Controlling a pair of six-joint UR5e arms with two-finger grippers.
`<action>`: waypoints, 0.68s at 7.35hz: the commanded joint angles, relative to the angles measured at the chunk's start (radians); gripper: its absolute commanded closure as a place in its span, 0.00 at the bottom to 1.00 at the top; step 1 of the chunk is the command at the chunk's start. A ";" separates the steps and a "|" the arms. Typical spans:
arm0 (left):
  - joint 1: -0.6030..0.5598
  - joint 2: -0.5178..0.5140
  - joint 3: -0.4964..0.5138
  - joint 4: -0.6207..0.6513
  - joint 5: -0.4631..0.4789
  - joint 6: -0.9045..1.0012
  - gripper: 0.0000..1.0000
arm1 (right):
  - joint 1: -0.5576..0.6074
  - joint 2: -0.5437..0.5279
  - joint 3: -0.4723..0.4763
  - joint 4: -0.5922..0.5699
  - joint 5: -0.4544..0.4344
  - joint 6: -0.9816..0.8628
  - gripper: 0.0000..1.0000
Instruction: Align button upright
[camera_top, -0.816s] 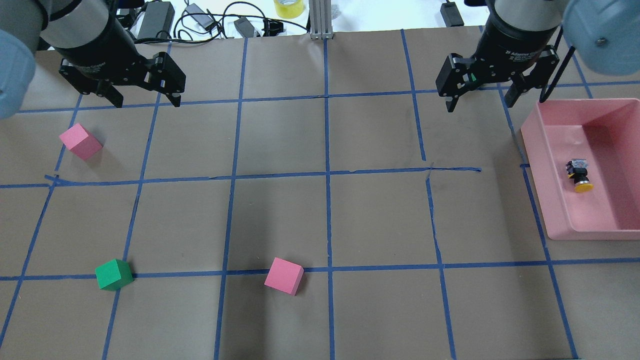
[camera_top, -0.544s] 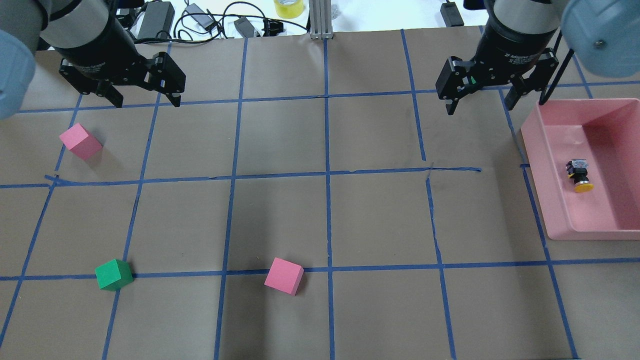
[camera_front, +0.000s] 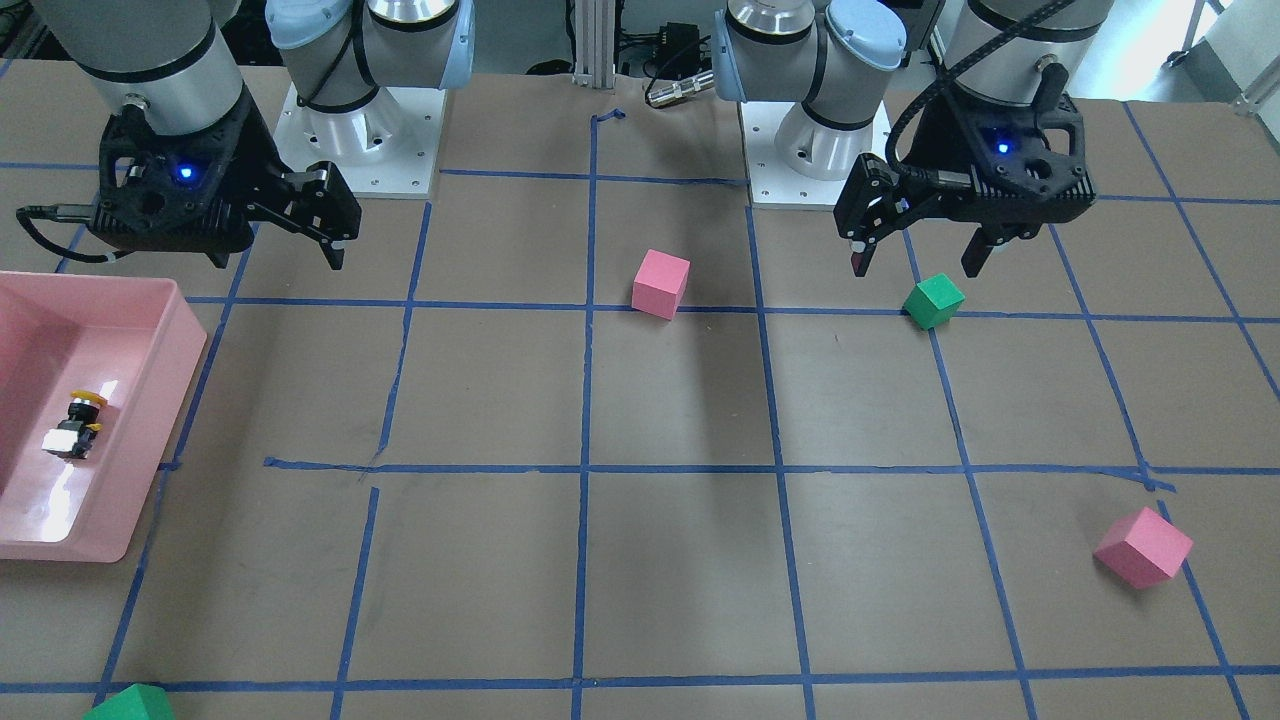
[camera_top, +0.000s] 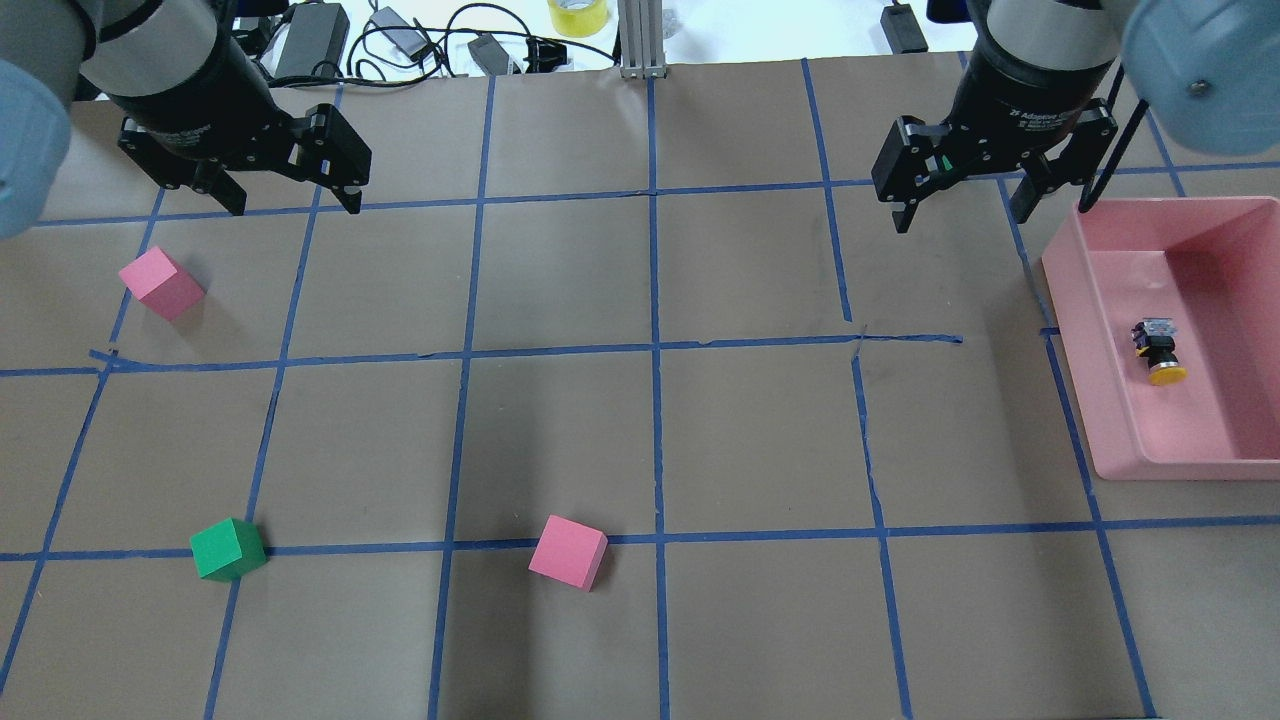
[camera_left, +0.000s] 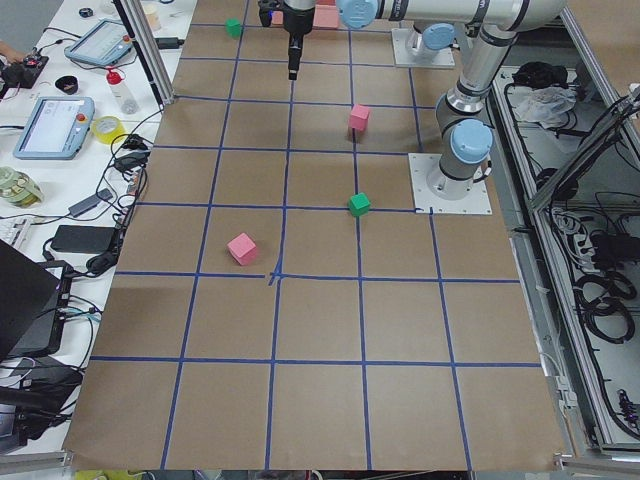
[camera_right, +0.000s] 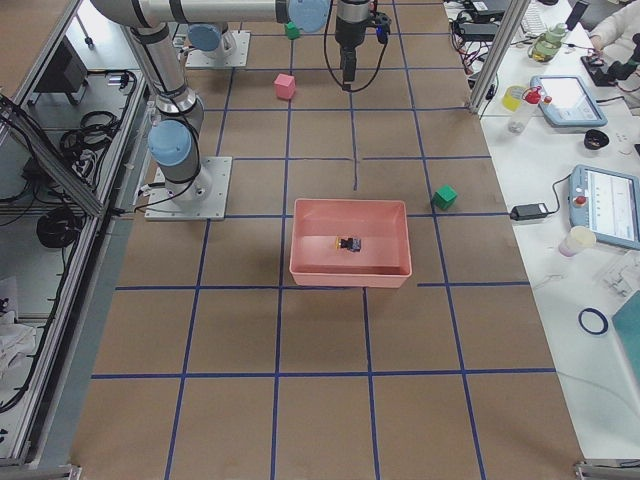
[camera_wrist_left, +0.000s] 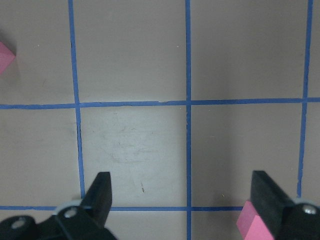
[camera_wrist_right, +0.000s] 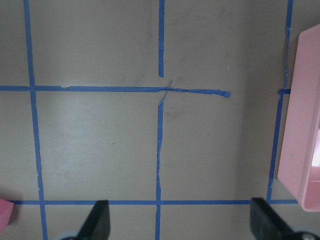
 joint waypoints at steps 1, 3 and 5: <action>0.000 0.000 0.000 0.000 0.000 0.000 0.00 | 0.000 0.001 0.000 0.001 0.007 -0.005 0.00; 0.000 0.000 0.000 0.000 0.000 0.000 0.00 | -0.005 0.005 0.002 -0.002 0.007 -0.011 0.00; 0.000 0.000 0.000 0.000 0.000 0.000 0.00 | -0.075 0.014 0.002 -0.022 -0.005 -0.061 0.00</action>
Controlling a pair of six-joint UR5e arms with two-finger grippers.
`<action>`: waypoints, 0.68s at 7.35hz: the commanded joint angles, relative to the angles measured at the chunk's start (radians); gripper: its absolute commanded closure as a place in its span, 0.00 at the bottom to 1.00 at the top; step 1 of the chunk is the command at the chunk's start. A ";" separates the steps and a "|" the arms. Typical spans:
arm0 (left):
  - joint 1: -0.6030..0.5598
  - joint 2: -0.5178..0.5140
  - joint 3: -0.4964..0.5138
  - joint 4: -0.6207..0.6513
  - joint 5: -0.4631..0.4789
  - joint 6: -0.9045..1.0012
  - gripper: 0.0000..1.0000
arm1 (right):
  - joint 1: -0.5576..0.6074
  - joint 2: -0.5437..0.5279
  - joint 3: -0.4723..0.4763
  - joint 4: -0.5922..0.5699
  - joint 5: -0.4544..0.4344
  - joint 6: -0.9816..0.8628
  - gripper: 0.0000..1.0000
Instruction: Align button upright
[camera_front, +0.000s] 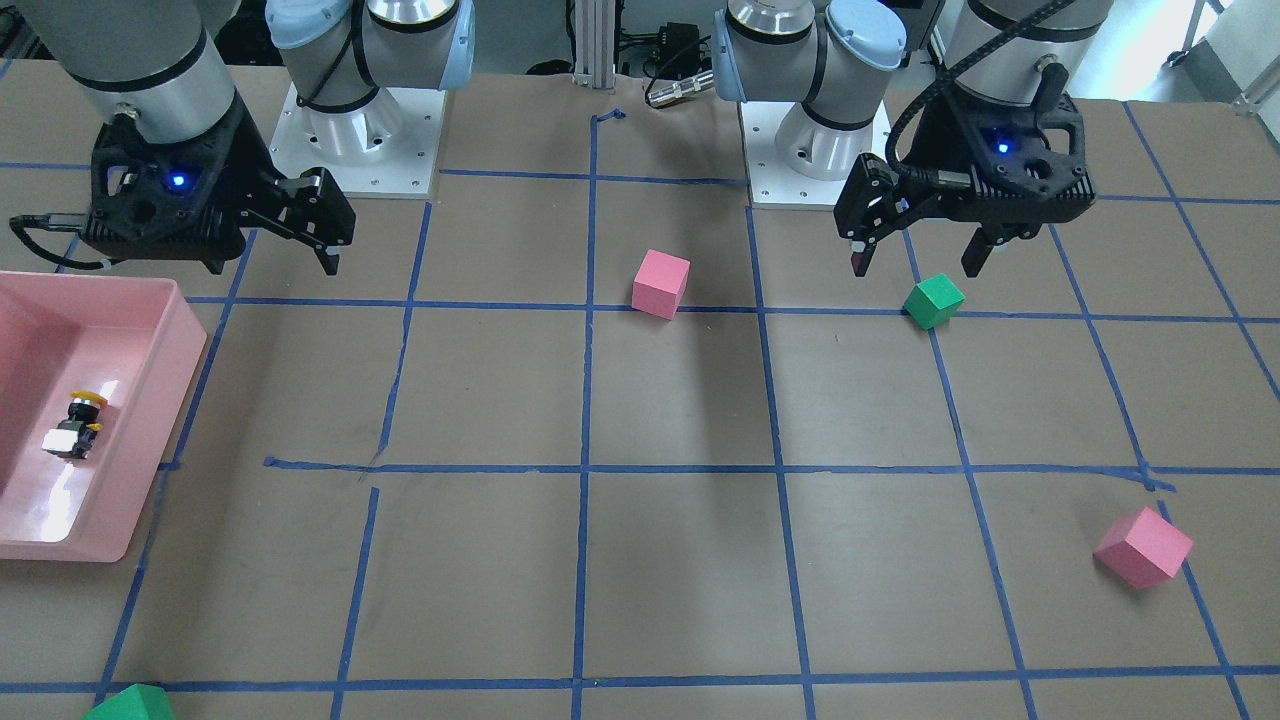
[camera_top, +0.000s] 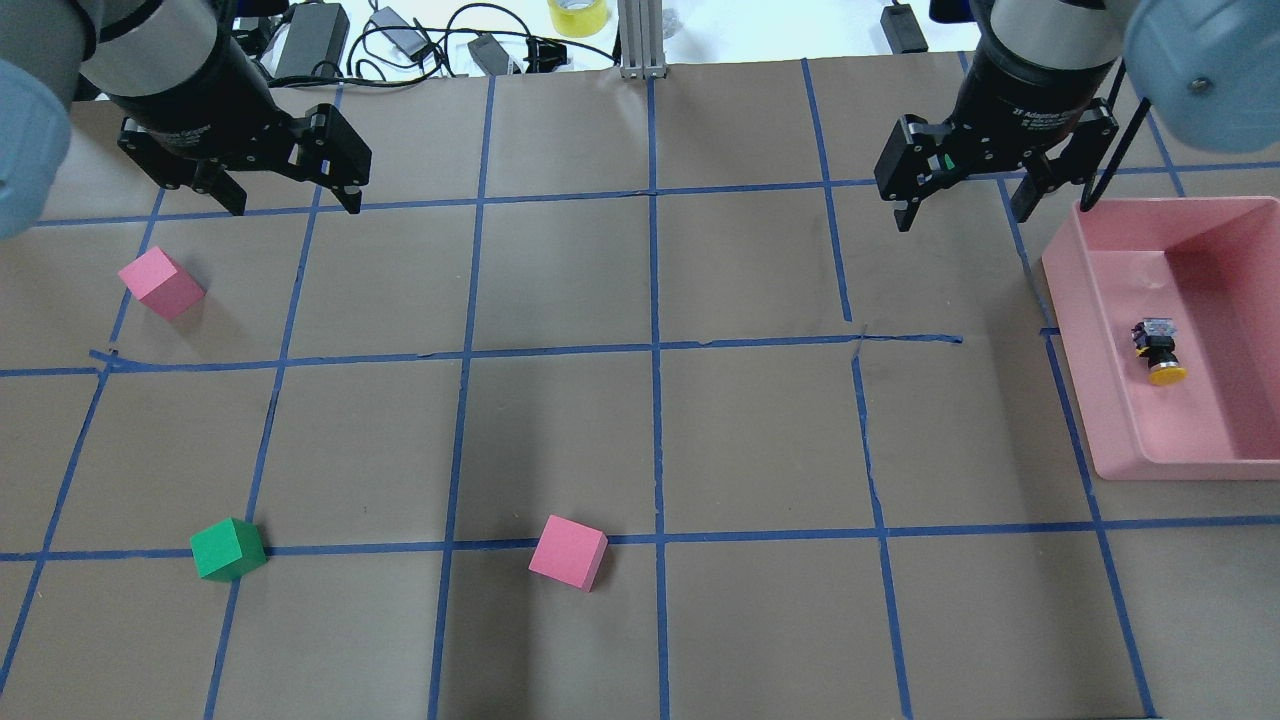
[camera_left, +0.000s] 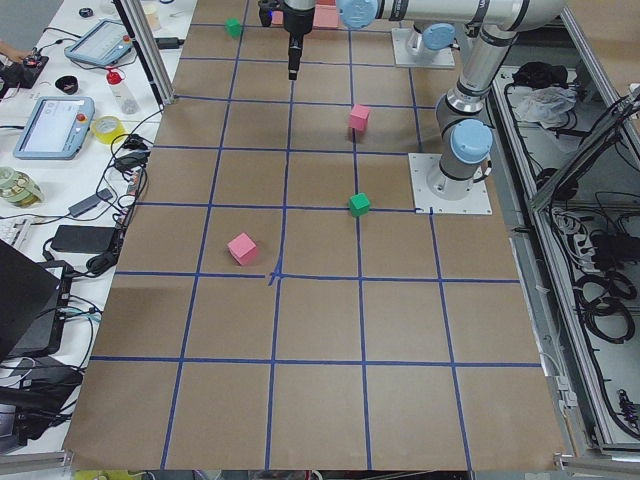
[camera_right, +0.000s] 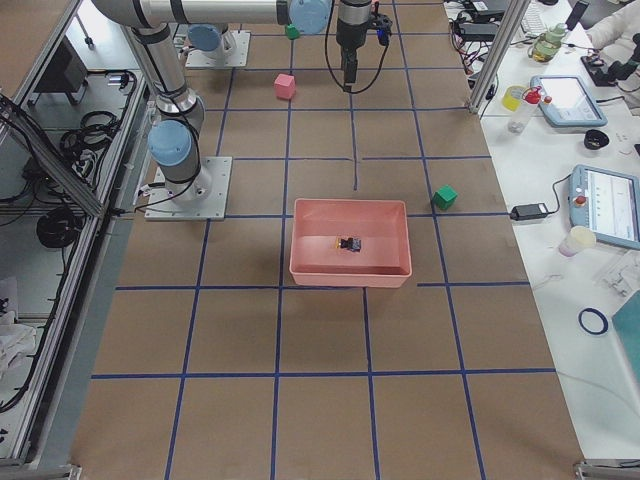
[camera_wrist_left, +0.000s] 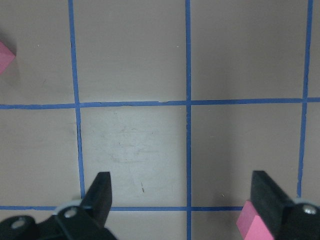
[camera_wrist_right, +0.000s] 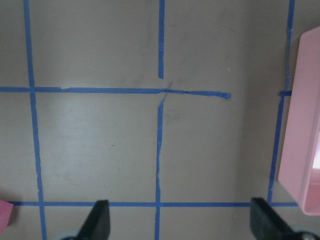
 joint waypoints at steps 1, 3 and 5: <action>0.000 0.000 0.000 0.000 0.000 0.000 0.00 | -0.155 0.017 0.008 -0.008 -0.011 -0.088 0.00; 0.000 0.000 0.000 0.000 0.000 0.000 0.00 | -0.350 0.066 0.034 -0.041 -0.007 -0.244 0.00; 0.000 0.000 0.000 0.000 0.000 0.000 0.00 | -0.421 0.121 0.043 -0.167 -0.096 -0.298 0.00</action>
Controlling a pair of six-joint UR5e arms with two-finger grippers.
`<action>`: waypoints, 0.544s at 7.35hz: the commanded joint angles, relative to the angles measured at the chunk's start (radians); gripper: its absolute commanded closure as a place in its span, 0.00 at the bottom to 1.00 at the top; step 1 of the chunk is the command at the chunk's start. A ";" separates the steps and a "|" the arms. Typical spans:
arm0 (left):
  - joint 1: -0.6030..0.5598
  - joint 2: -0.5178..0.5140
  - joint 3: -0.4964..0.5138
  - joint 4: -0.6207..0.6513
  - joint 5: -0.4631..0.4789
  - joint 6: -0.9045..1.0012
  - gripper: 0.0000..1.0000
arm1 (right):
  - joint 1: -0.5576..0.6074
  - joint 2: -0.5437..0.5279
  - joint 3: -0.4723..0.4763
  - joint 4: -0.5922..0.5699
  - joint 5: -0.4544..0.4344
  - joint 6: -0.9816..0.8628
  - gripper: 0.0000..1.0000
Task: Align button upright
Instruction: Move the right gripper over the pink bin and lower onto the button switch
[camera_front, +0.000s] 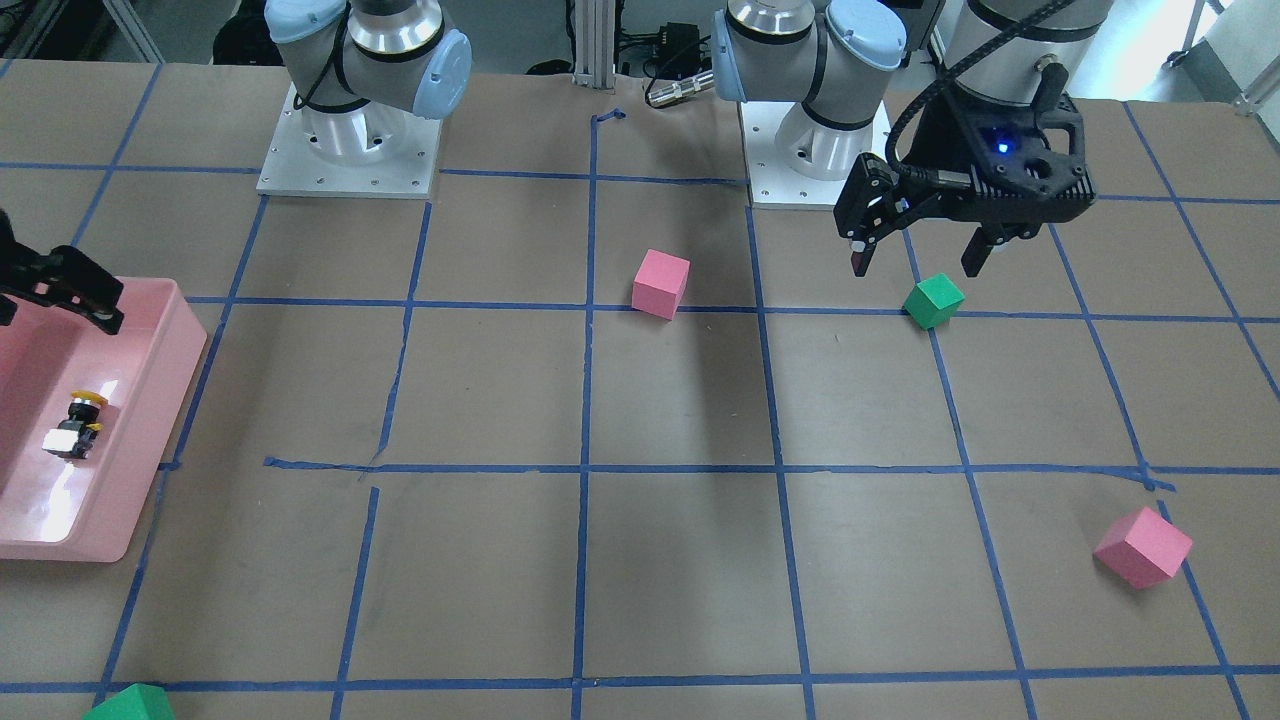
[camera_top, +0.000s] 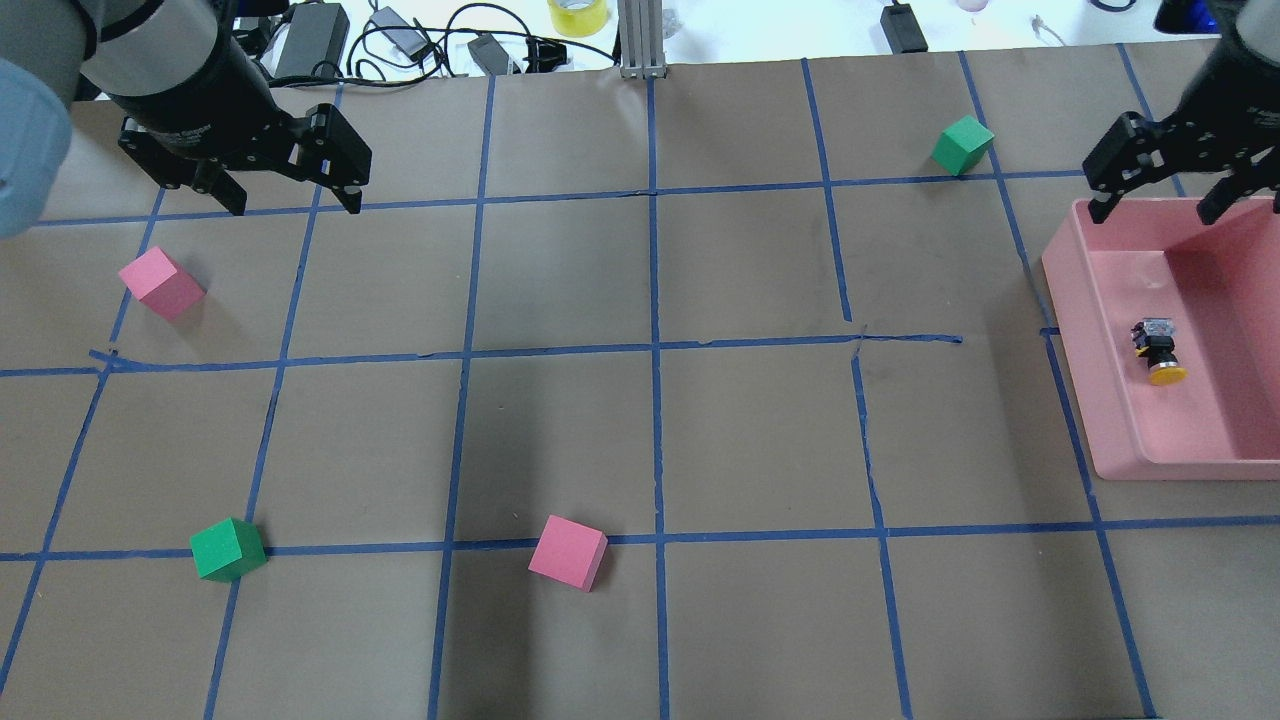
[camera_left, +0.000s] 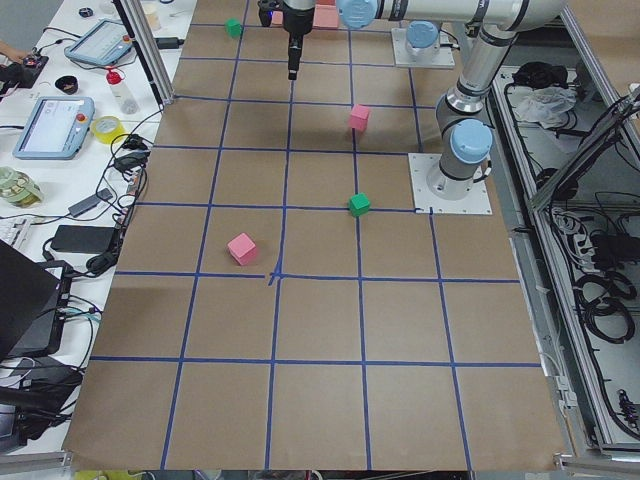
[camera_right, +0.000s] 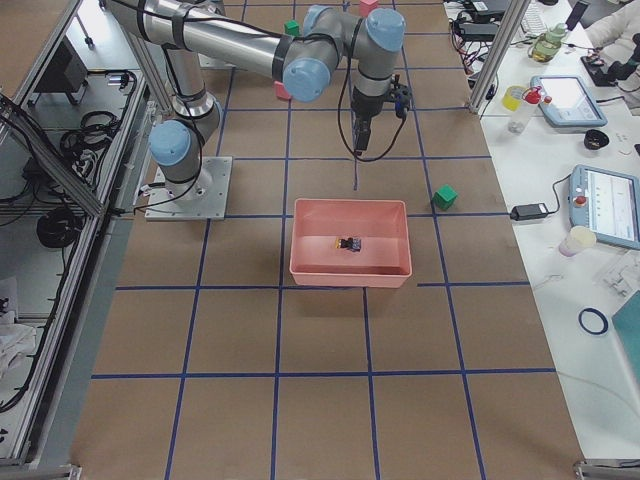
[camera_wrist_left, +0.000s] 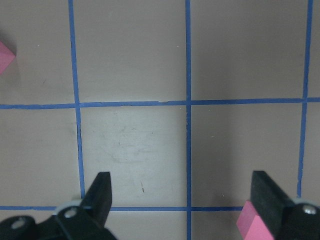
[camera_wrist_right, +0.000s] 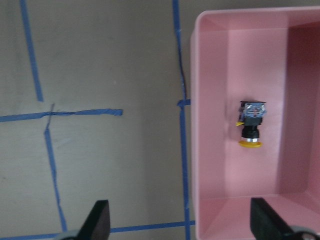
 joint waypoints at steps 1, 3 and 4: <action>0.000 0.000 0.000 0.000 0.000 0.000 0.00 | -0.068 0.058 0.007 -0.067 -0.102 -0.050 0.00; -0.002 0.000 0.000 0.000 0.000 0.000 0.00 | -0.094 0.136 0.019 -0.137 -0.102 -0.042 0.00; 0.000 0.000 0.000 0.000 -0.002 0.000 0.00 | -0.094 0.155 0.054 -0.221 -0.102 -0.036 0.00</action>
